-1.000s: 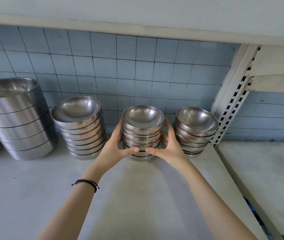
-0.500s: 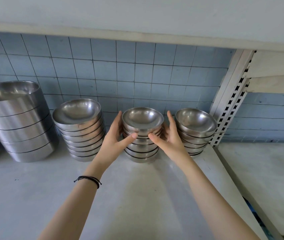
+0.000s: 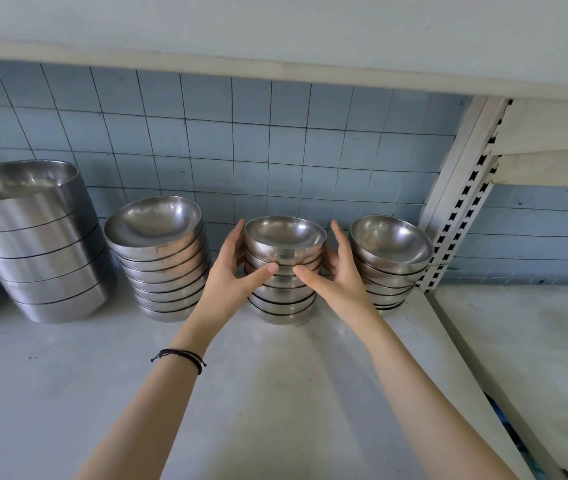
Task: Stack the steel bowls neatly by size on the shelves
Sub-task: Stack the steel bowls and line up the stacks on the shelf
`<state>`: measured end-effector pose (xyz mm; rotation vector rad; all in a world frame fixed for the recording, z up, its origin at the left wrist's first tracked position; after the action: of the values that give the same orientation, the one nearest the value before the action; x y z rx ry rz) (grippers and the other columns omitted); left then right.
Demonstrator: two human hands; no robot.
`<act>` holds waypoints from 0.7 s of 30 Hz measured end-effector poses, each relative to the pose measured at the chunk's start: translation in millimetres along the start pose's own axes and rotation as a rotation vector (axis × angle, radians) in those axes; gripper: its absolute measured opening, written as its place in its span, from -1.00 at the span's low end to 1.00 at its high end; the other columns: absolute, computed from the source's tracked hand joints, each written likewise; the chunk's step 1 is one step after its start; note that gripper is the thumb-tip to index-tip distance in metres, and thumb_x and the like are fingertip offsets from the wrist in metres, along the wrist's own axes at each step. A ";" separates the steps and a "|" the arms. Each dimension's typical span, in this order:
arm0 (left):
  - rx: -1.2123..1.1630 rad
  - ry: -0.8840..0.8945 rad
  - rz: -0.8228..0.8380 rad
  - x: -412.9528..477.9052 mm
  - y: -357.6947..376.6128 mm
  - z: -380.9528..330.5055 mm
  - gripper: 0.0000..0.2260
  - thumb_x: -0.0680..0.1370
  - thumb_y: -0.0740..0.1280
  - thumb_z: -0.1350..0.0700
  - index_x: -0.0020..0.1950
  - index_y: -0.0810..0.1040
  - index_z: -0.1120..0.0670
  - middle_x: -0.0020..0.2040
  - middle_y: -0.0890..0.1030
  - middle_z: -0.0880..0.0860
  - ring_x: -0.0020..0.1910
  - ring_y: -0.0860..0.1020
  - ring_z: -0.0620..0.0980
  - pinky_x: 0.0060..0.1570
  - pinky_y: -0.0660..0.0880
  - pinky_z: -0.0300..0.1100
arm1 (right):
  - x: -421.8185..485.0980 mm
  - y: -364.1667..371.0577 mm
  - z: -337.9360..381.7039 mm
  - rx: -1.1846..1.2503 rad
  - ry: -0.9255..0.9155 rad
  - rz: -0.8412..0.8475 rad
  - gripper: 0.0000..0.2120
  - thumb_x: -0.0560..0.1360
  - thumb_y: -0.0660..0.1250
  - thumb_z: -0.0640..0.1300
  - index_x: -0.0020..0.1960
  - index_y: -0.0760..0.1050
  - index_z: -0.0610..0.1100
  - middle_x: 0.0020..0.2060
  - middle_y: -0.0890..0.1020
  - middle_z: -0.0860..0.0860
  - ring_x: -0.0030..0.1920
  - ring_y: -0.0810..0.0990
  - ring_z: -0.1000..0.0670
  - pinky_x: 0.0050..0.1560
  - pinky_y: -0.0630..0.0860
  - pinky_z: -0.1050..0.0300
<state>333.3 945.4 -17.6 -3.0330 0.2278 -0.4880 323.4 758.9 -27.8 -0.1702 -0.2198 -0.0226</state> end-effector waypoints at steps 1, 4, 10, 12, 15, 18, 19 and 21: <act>0.000 0.005 0.000 -0.8 1.0 -1.0 -0.08 0.36 0.55 -0.10 0.57 0.09 -0.03 0.45 0.35 -0.19 0.40 0.33 -0.32 0.42 0.28 -0.19 | -0.5 0.1 0.3 -0.007 -0.004 0.004 0.13 0.15 0.56 0.37 0.53 -0.03 0.31 0.50 0.34 0.08 0.48 0.31 0.14 0.50 0.27 -0.06; -0.004 0.018 0.006 -1.5 3.9 -4.3 -0.14 0.40 0.50 -0.01 0.57 0.08 -0.05 0.39 0.34 -0.27 0.35 0.34 -0.39 0.40 0.30 -0.21 | -2.0 0.1 4.1 0.009 -0.011 0.019 0.04 0.26 0.53 0.27 0.54 -0.02 0.28 0.48 0.37 0.08 0.47 0.32 0.16 0.51 0.27 -0.02; 0.002 0.013 0.014 -1.4 4.6 -6.2 -0.14 0.43 0.49 -0.11 0.57 0.05 -0.10 0.46 0.35 -0.16 0.41 0.33 -0.28 0.45 0.26 -0.16 | -0.8 -1.1 13.2 0.038 -0.038 -0.005 -0.16 0.33 0.43 0.25 0.52 0.18 0.17 0.40 0.46 0.13 0.44 0.35 0.19 0.52 0.24 0.04; 0.004 0.015 0.024 -2.8 5.8 -6.4 -0.16 0.46 0.45 -0.07 0.58 0.00 -0.09 0.47 0.34 -0.14 0.42 0.33 -0.25 0.47 0.25 -0.12 | -1.1 -0.6 13.4 0.026 -0.052 -0.007 -0.18 0.36 0.45 0.24 0.52 0.18 0.18 0.40 0.46 0.13 0.43 0.35 0.20 0.51 0.24 0.09; 0.026 0.011 0.037 -2.7 4.7 -3.7 -0.13 0.44 0.44 -0.16 0.57 -0.03 -0.14 0.49 0.32 -0.13 0.45 0.30 -0.20 0.49 0.22 -0.06 | -2.7 0.7 16.1 0.023 -0.062 -0.004 -0.21 0.42 0.45 0.16 0.54 0.16 0.14 0.34 0.46 0.24 0.36 0.38 0.31 0.39 0.32 0.31; 0.045 0.012 0.041 -1.8 3.9 -2.8 -0.11 0.39 0.42 -0.22 0.56 -0.03 -0.18 0.50 0.29 -0.14 0.47 0.26 -0.21 0.50 0.19 -0.04 | -4.3 0.3 17.6 0.024 -0.069 0.002 -0.19 0.39 0.40 0.15 0.55 0.13 0.14 0.29 0.47 0.30 0.28 0.41 0.40 0.23 0.34 0.47; 0.049 0.016 0.041 -2.0 4.3 -3.3 -0.12 0.39 0.42 -0.22 0.56 -0.04 -0.19 0.50 0.27 -0.16 0.47 0.25 -0.24 0.50 0.18 -0.05 | -4.8 1.0 17.8 0.006 -0.073 0.009 -0.20 0.40 0.39 0.17 0.55 0.11 0.16 0.30 0.46 0.31 0.30 0.39 0.41 0.26 0.33 0.44; 0.051 0.031 0.040 -3.8 4.8 -4.1 -0.14 0.41 0.42 -0.20 0.55 -0.04 -0.22 0.50 0.24 -0.22 0.46 0.22 -0.29 0.51 0.16 -0.08 | -8.1 3.1 18.0 -0.045 -0.076 0.019 -0.23 0.44 0.38 0.23 0.53 0.07 0.28 0.35 0.43 0.33 0.38 0.34 0.35 0.39 0.28 0.29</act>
<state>327.8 941.1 -15.3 -2.9674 0.2726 -0.5303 311.8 765.1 -12.7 -0.2180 -0.2938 -0.0022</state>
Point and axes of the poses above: each hand's wrist, its own x-axis towards the middle knuckle, its own y-axis out of the palm, z = x × y, the point moved 8 cm from there along x, towards the middle knuckle
